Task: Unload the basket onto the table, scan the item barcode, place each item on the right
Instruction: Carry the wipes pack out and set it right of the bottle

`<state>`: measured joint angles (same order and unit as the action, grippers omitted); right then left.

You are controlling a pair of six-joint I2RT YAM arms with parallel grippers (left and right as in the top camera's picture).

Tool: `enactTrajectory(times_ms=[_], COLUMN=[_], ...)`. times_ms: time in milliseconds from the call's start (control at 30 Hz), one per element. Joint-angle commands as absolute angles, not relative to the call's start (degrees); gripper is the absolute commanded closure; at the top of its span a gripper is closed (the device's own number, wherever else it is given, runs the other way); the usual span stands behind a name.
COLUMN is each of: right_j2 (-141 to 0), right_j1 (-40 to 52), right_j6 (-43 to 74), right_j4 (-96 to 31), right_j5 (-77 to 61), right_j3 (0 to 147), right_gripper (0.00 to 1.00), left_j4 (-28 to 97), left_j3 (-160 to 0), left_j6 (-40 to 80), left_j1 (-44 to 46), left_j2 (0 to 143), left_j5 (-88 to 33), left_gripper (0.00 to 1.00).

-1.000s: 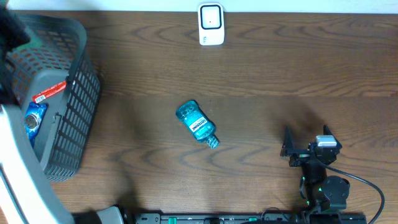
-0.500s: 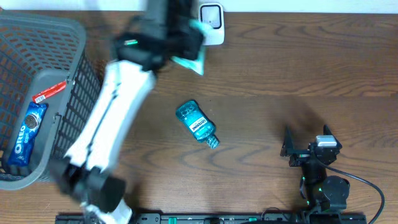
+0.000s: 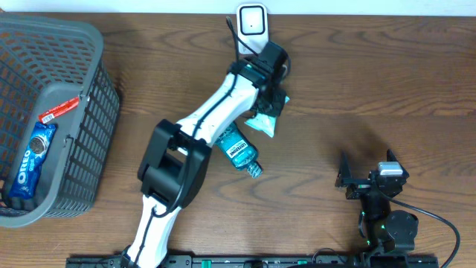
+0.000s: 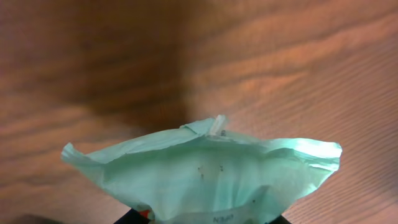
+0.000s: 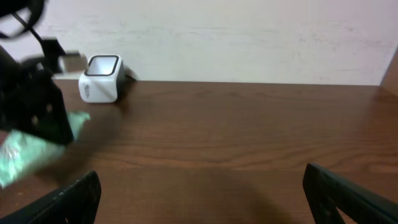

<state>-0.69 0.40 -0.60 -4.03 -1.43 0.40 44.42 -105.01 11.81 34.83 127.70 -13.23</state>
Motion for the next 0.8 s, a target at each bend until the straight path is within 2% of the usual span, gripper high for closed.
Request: enactTrajectory(times_ms=[0,167,200,233,300,400,467,600,767], right_j2=[-0.4,-0.4,-0.4,-0.4,-0.4,-0.4,-0.4,-0.4,-0.4], right_j1=[0.8,0.8,0.8,0.8,0.8,0.8,0.8,0.8,0.8], right_j6=[0.0,0.0,0.0,0.0,0.0,0.0,0.0,0.0,0.0], right_j4=[-4.3,-4.3,-4.3,-4.3,-4.3,-4.3,-4.3,-4.3,-4.3], right_j5=[-0.9,-0.9,-0.9,-0.9,-0.9,-0.9,-0.9,-0.9,-0.9], right_j3=[0.3,0.3,0.3,0.3,0.3,0.3,0.3,0.3,0.3], right_gripper=[0.01,0.01,0.01,0.01,0.01,0.01,0.01,0.01,0.01], left_j4=[45.7,47.2,47.5,47.8,47.5,48.2,49.5,54.0,56.9], left_j3=[-105.5,-105.3,-105.3,-105.3,-105.4,-107.3,-109.7,-116.0,-119.4], left_j6=[13.1,14.3,14.3,14.3,14.2,14.0,13.6,9.9,9.7], left_j1=[36.4,38.4,38.7,39.1,39.4,38.5,37.0,32.0,21.8], left_j2=[128.8,128.9,128.9,128.9,128.7,126.9,124.0,115.3,102.0], left_j5=[-12.8,-12.8,-12.8,-12.8,-12.8,-12.8,-12.8,-12.5,-3.8], left_gripper=[0.72,0.72,0.59,0.4,0.24,0.04,0.0,0.02,0.02])
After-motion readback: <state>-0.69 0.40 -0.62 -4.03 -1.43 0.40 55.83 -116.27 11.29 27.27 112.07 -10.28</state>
